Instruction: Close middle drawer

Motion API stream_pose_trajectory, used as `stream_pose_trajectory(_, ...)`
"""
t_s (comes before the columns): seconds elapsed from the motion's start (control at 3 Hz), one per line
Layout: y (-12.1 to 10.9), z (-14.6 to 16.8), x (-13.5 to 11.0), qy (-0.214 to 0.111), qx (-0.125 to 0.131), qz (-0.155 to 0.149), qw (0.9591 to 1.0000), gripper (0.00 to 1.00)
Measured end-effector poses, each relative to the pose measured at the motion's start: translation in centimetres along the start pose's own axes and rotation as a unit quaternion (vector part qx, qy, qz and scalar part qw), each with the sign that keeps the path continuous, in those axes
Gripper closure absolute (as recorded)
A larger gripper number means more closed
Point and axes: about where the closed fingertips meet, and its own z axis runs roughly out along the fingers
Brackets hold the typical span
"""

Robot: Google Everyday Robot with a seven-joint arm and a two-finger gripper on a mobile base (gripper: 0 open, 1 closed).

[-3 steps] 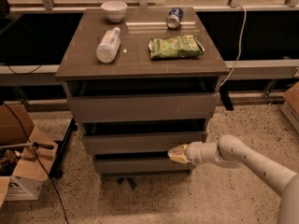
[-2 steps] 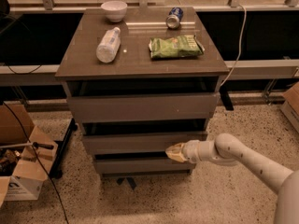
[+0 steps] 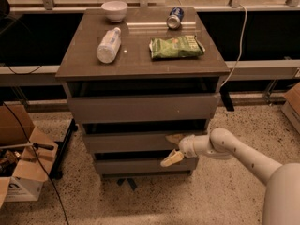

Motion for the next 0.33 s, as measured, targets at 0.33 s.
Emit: stream_pose_trajectory(0.33, 0.33, -0.03, 0.02, 0.0, 0.0, 0.0, 1.0, 0.0)
